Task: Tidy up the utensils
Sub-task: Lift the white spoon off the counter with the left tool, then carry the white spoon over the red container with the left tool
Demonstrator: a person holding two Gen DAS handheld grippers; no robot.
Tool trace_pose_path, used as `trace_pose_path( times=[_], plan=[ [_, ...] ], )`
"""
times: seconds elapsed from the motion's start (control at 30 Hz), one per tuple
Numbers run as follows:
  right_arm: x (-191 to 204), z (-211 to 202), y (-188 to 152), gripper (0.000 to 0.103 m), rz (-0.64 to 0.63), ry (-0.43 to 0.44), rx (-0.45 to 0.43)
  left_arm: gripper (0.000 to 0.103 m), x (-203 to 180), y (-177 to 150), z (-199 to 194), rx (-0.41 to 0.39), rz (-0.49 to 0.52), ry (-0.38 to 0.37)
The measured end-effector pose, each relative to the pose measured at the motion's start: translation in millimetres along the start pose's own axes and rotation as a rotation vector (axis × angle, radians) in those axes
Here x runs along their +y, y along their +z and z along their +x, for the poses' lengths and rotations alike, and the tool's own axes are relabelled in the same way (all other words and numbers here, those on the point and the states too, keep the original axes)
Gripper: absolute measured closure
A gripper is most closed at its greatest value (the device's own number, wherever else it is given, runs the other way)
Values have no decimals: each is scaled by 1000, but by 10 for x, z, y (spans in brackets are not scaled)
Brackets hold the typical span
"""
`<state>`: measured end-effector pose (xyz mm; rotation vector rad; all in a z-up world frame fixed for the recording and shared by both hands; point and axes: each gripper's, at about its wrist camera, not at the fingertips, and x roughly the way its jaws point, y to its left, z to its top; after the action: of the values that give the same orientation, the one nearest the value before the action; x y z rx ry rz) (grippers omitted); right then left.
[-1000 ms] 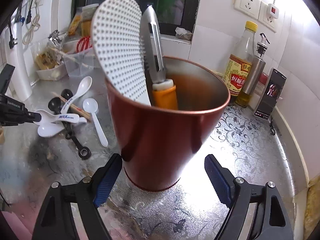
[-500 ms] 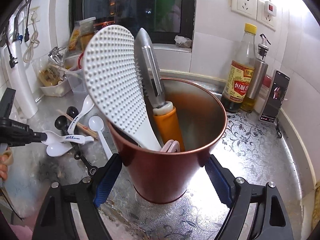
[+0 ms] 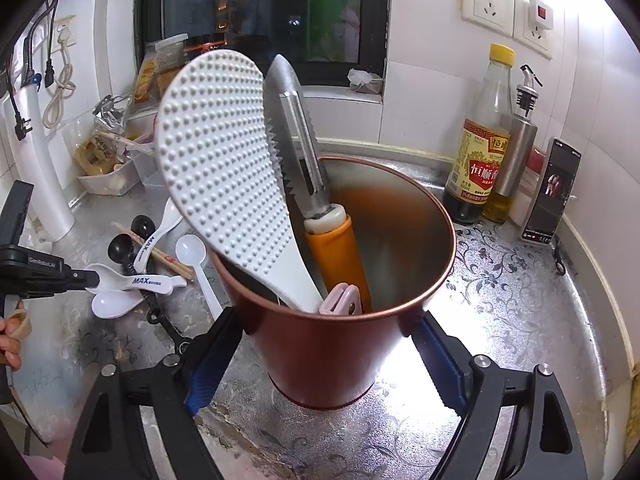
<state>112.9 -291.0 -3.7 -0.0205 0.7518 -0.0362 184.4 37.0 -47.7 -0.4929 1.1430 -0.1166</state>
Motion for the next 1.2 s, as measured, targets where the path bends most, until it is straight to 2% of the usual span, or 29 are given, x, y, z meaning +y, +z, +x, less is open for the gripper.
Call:
trace_pose_path(
  times=[0.5,0.63,0.9,1.2],
  plan=[
    [-29,43,27,14,14,3,-1,98,35,121,-328,-105,16,-8],
    [-24,44,25,14,13,0,-4,98,-98,177,-528,-162,68,2],
    [-18,31,17,14,11,3,-4,98,-423,275,-889,-248,145,-32],
    [3,-7,-5,14,5,9,-1,98,-1061,353,-1423,-361,284,-137]
  ],
)
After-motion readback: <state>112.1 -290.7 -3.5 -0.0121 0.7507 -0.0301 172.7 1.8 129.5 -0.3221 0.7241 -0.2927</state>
